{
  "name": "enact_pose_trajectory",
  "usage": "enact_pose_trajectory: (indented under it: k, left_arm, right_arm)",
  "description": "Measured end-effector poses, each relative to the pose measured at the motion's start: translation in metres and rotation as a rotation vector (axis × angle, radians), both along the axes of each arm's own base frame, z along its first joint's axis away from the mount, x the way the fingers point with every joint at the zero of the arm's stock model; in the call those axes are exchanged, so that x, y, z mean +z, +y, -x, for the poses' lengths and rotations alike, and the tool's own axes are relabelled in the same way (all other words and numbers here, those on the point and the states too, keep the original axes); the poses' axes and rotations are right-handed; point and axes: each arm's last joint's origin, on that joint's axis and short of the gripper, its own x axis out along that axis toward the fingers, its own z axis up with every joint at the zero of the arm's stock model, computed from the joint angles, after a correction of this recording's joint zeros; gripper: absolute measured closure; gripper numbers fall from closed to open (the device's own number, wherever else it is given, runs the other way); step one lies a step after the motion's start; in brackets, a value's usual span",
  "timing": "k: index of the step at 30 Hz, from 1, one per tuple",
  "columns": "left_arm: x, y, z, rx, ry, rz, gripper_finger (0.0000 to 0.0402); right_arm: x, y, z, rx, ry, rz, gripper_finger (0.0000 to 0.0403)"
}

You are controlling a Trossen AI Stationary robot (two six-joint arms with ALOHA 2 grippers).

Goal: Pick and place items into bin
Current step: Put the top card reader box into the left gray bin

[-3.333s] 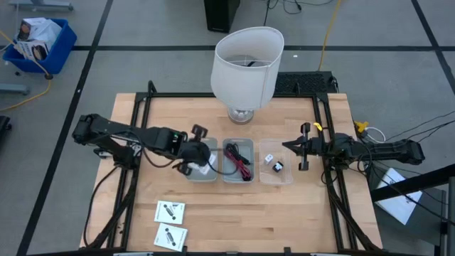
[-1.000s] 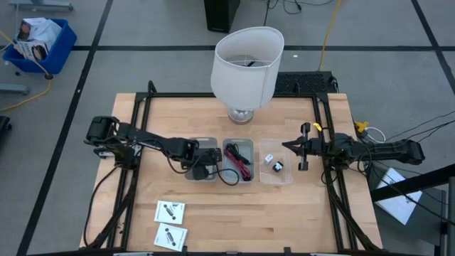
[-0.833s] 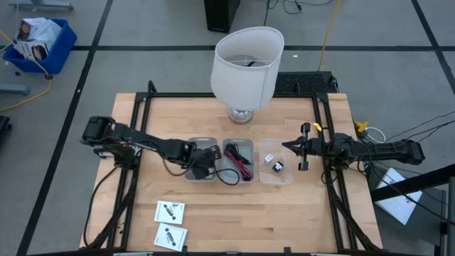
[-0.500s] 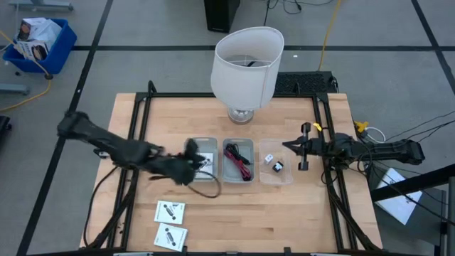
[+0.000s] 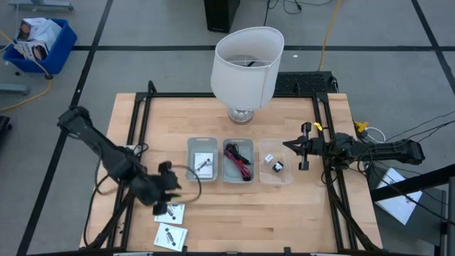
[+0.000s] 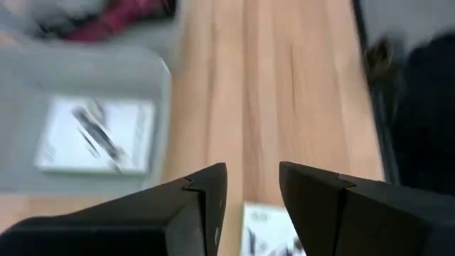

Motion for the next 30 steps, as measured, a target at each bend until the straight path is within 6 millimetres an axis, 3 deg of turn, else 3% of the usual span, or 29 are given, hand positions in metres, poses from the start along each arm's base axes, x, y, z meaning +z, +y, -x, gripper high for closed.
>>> enact_pose_trajectory:
  k: [7,13,17,30]
  left_arm:
    - [-0.055,-0.024,-0.008,0.04,0.274,-0.009,0.0266]
    - [-0.088,-0.035,-0.016,0.015,0.468,-0.018,0.0266]
    - [-0.097,-0.037,-0.018,0.012,0.51,-0.027,0.0266]
    - [-0.098,-0.033,-0.02,0.05,0.475,-0.073,0.0266]
  right_arm:
    - [-0.002,0.0,0.0,0.004,0.019,-0.026,0.0403]
    - [-0.003,0.0,0.0,0.005,0.033,-0.03,0.0403]
    - [-0.003,0.0,0.0,0.004,0.032,-0.03,0.0403]
    - [-0.003,0.0,0.0,0.004,0.033,-0.03,0.0403]
